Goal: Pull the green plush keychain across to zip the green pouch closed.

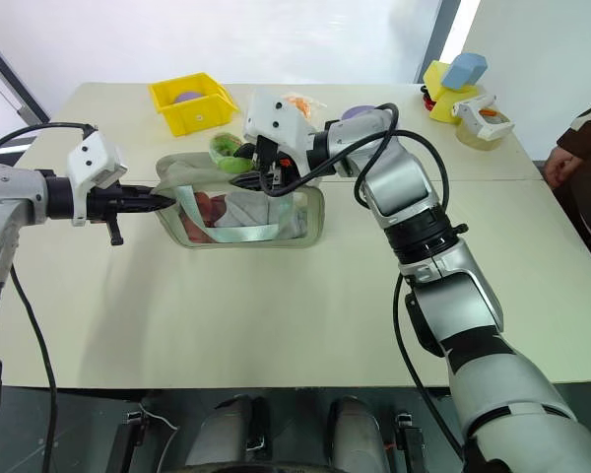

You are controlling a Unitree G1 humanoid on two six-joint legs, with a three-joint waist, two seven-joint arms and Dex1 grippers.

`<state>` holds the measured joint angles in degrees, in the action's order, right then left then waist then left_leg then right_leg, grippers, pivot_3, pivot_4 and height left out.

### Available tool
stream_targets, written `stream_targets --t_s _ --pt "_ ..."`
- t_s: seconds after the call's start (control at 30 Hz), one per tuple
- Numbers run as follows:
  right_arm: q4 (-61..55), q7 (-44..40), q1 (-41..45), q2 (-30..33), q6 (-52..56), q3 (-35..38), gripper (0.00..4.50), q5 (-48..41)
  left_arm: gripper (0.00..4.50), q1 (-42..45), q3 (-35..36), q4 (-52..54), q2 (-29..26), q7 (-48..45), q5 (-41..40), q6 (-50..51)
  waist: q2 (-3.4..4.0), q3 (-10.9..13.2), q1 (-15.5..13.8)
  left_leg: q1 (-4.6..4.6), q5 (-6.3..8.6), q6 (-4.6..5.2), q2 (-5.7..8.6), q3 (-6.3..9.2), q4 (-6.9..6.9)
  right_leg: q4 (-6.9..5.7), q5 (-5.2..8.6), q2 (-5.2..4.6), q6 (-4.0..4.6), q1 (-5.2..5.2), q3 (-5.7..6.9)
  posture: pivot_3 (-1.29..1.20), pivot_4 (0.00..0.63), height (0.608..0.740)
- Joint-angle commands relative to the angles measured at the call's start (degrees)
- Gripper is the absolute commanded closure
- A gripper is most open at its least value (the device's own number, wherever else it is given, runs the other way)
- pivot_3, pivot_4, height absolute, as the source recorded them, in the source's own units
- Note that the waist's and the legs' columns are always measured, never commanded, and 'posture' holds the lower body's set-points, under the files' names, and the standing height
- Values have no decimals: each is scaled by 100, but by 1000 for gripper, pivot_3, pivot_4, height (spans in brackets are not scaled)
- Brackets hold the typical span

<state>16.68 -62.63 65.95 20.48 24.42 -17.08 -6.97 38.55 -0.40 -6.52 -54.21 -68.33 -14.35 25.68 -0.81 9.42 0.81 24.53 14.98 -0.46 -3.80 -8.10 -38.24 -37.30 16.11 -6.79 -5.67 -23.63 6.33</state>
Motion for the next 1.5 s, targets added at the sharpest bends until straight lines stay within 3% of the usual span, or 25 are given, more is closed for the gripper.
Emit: stream_targets --t_s 0.03,0.1,0.13,0.37,0.43,0.7,0.83,0.93,1.2,1.47,1.5 --pt "-12 -4 257 -49 -28 161 3117 -64 4500 48 108 163 -45 26 -37 -3 0 0 1 0 0 0 0 0 0 0 0 0 0 0 0 0 150 739" --pt "8 -15 272 -45 22 208 4268 -109 4500 43 115 166 -38 45 -40 6 0 0 3 0 0 0 0 0 0 0 0 0 0 0 0 0 150 739" --pt "-19 -4 289 -33 164 296 4456 -195 4500 32 114 175 -33 52 -40 7 0 0 4 0 0 0 0 0 0 0 0 0 0 0 0 0 150 739" --pt "-514 54 400 355 2087 1170 4456 -1178 4500 -23 117 169 -29 84 -37 3 0 0 -7 0 0 0 0 1 0 0 0 0 0 0 0 0 150 739" --pt "-534 240 340 718 2305 1397 4456 -1156 4500 -41 109 157 -31 93 -21 -13 0 0 -11 0 0 0 0 2 0 0 0 0 0 1 0 0 150 739" --pt "-1126 1000 -482 2244 1672 1393 4456 -212 4500 -189 145 157 -55 133 -11 -56 0 0 -13 -1 1 2 1 -1 4 6 0 -1 0 0 -1 0 150 739" --pt "-1606 1453 -1012 2561 1516 1399 4456 140 4500 -177 107 169 29 204 5 -28 1 0 -5 -1 1 2 1 -4 3 5 0 -2 0 -1 -2 0 150 739" --pt "-2035 1784 -1584 2399 1488 1405 4456 173 4500 -171 75 232 136 282 3 41 1 -1 -15 -4 1 1 -1 -3 4 5 0 -2 0 1 -2 0 150 739" --pt "-2230 2720 -3122 841 1566 755 4456 120 4500 -311 39 449 318 475 -20 176 -11 -10 -22 -7 1 2 4 2 0 7 0 -3 0 11 0 0 150 739" --pt "-1723 2471 -3199 982 1039 381 4456 461 4500 -372 93 570 361 550 -73 271 -10 -12 -20 -15 1 2 4 13 2 11 0 -2 0 23 4 0 150 739" --pt "-1760 2386 -3174 982 1094 451 4150 361 4131 -363 110 573 384 583 -70 270 -10 -12 -20 -15 1 2 4 12 3 11 0 -2 0 23 4 0 150 739"
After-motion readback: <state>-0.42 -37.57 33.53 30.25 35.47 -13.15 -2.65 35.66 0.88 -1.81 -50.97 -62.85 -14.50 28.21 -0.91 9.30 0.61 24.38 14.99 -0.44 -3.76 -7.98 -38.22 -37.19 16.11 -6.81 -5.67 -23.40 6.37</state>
